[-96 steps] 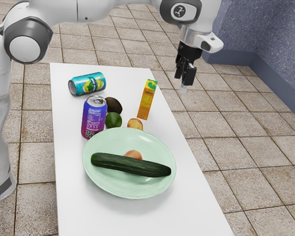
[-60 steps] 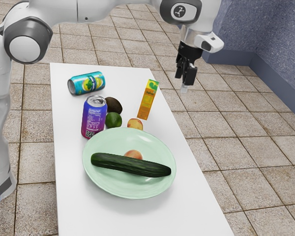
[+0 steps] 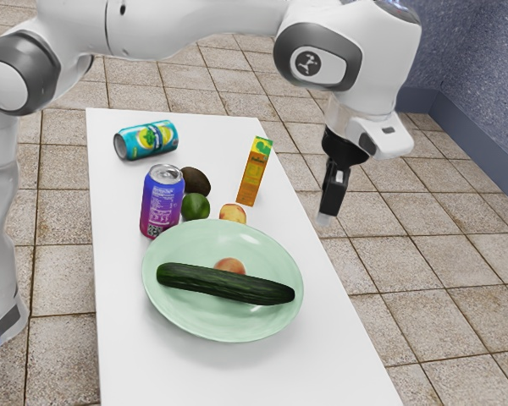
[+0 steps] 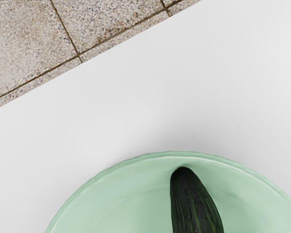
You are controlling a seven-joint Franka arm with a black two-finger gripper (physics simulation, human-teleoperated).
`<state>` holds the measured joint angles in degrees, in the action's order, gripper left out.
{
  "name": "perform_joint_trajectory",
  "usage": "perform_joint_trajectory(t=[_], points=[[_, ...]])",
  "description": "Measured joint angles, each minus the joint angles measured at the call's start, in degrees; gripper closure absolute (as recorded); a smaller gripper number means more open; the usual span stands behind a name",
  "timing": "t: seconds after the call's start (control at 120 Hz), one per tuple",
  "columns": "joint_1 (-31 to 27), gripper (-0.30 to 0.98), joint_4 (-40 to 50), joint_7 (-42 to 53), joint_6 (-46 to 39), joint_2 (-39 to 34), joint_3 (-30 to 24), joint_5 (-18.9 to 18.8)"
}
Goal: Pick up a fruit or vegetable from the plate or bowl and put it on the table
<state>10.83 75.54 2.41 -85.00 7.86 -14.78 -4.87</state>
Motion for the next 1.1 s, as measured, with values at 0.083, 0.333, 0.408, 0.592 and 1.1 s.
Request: perform_joint_trajectory(t=[0.083, 0.333, 0.408, 0.592, 1.1], points=[[-0.4, 0.00, 0.0, -0.5, 0.5, 0.0, -1.5, -0.3], [-0.2, 0.00, 4.4, -1.9, 1.8, -3.3, -5.8, 0.4], [-1.3, 0.00, 17.4, -2.2, 0.8, -14.0, -3.9, 1.4], [-0.5, 0.00, 26.9, -1.1, -3.8, -20.2, -1.7, 5.0], [-0.5, 0.00, 38.1, 1.1, -14.7, -17.0, -0.3, 7.3]])
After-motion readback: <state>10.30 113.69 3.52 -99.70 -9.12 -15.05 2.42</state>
